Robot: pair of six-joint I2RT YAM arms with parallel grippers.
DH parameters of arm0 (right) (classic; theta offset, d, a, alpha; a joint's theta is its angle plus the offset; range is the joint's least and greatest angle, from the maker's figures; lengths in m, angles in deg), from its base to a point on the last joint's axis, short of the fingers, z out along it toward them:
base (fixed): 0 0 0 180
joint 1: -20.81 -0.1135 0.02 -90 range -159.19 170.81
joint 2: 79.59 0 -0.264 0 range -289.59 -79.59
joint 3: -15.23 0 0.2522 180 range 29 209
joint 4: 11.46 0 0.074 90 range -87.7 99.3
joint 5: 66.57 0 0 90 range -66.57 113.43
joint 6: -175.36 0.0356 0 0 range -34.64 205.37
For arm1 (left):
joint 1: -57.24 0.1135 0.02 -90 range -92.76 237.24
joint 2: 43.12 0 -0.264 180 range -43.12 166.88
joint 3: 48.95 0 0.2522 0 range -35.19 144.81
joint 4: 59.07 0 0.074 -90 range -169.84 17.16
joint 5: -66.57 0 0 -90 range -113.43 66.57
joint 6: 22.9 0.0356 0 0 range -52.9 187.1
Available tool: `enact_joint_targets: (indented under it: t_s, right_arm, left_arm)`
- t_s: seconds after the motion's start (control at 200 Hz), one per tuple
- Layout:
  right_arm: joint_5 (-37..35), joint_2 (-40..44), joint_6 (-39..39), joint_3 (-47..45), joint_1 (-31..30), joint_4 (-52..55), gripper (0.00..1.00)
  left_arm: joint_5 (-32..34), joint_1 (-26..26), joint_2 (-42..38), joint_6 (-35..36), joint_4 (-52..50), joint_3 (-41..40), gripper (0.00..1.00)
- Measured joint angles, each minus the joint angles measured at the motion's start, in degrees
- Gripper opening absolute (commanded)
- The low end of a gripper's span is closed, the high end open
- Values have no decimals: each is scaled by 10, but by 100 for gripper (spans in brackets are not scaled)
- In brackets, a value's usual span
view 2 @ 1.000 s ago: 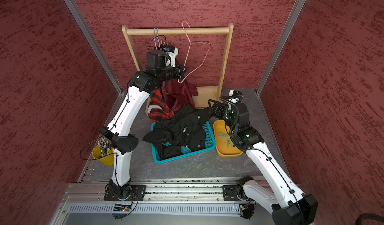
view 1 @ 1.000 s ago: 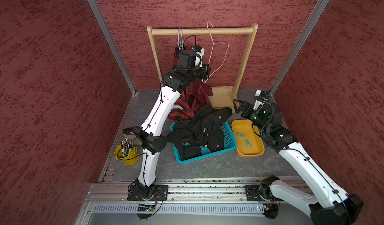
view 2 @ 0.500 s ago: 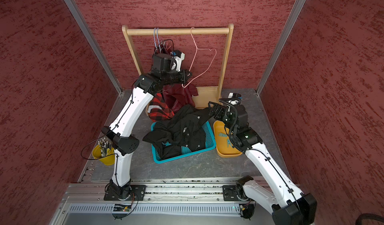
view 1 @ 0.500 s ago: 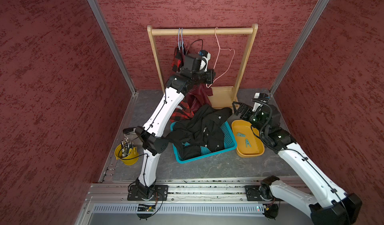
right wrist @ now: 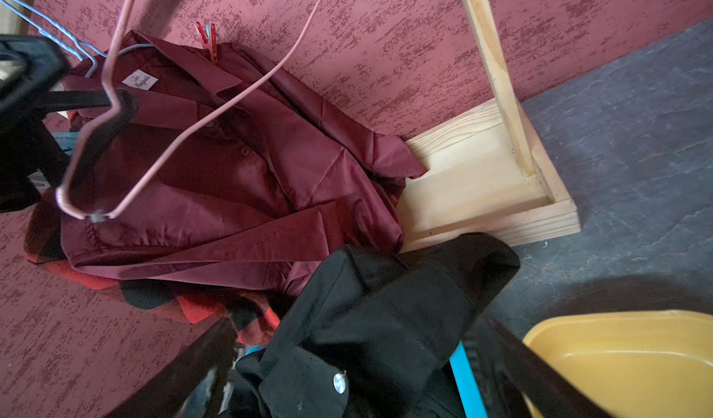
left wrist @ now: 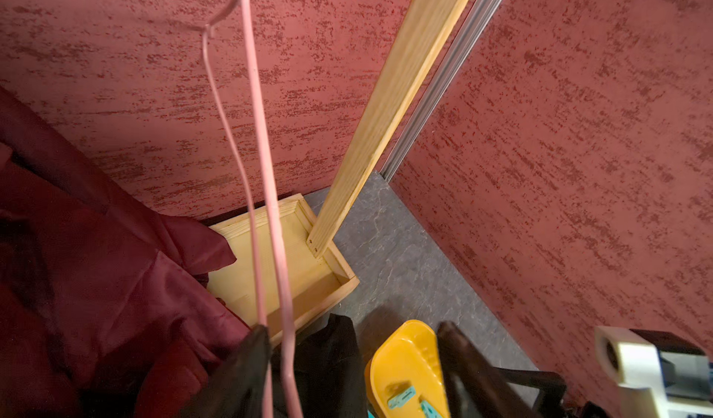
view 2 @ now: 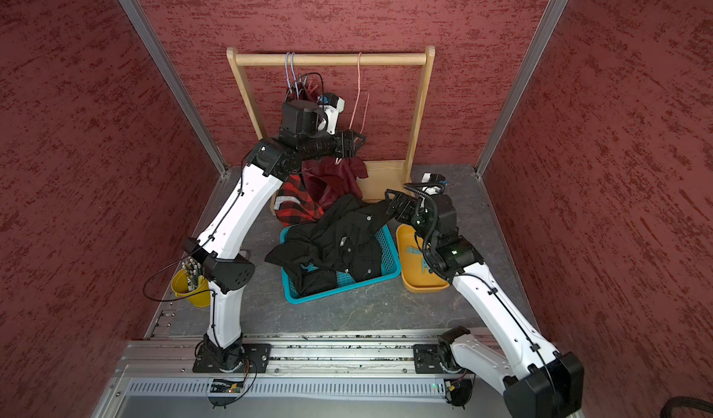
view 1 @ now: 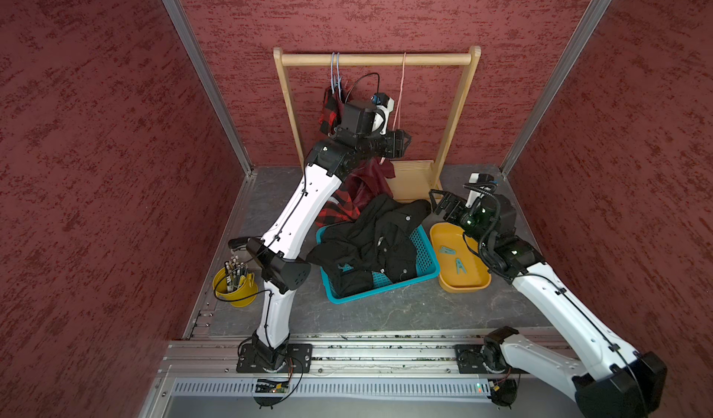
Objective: Remove the clothespins securing long-sleeve shirts to the hanger
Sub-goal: Place the hanger on the clothesline, then adjust the long-sleeve shirt at the bin.
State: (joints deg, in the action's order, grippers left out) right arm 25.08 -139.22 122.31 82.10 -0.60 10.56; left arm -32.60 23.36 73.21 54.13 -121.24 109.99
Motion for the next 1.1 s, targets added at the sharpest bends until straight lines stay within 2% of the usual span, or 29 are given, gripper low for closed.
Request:
enact_joint_targets:
  t_s: [0.08,0.125,0.265,0.371,0.471,0.651,0.751,1.102]
  right_arm:
    - [3,-4,2,-4,0,-6,99]
    - [4,-5,3,-6,0,-8,99]
    - [7,-18,4,-6,0,-17,99]
    - [16,-40,6,-5,0,-26,99]
    - [32,-80,6,3,0,-29,99]
    - [69,-162,13,21,15,-36,99]
    - [93,-193,31,21,34,-47,99]
    - [147,-296,91,25,59,-107,95]
  left_arm:
    - [2,0,-14,4,0,-3,92]
    - [1,0,-26,3,-1,-8,100]
    - [-3,0,-77,4,0,-31,100]
    - [-10,0,-143,4,5,-89,100]
    - [-16,-2,-226,3,27,-181,100]
    - [-10,-19,-410,-18,81,-409,100]
    - [0,-26,-485,-39,75,-503,100]
    - [36,-37,-595,-130,-57,-721,100]
